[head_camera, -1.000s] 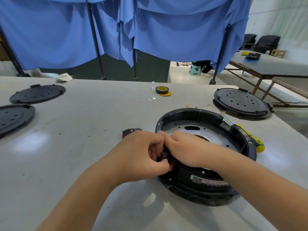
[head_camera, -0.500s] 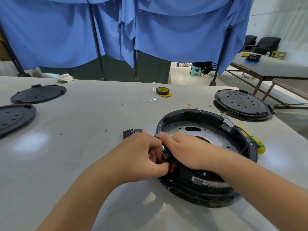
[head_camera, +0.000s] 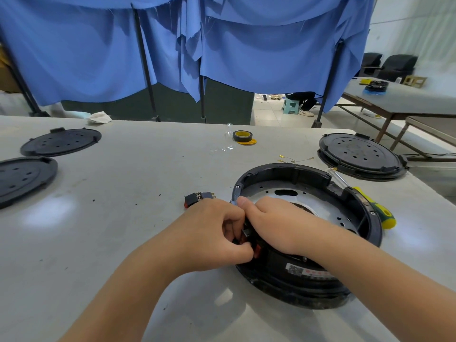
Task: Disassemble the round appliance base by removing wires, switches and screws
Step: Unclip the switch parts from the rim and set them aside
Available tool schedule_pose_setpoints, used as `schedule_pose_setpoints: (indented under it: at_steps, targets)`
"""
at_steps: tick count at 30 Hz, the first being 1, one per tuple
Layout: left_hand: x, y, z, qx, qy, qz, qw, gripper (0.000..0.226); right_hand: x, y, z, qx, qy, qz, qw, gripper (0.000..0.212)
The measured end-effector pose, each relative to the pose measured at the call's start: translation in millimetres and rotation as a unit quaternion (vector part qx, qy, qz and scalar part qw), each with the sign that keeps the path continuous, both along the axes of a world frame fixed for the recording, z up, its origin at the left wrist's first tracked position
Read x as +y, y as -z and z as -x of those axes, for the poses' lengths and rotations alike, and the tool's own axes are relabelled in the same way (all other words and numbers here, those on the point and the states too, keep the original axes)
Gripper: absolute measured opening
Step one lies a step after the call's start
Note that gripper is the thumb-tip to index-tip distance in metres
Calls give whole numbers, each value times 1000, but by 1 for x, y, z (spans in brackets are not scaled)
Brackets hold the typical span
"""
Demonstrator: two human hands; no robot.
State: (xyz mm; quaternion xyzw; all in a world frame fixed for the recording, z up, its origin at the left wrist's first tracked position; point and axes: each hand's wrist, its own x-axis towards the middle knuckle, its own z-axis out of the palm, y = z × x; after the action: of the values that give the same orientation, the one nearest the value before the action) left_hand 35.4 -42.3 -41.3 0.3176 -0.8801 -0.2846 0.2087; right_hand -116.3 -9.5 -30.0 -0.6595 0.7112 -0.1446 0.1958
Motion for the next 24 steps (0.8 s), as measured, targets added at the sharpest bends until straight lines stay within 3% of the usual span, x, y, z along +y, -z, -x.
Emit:
schedule_pose_setpoints:
  at_steps: [12,19,24]
  targets:
    - [0,2,1,18,-6,30,999,25,-5,4,4,-40,-4,-25,999,63]
    - [-2,2,-1,10,-1,23,1000,27,-7,4,4,-20,4,23,1000,62]
    - [-11,-8,-16,1,-3,-82,997,18,-7,4,5,-5,8,21,1000,63]
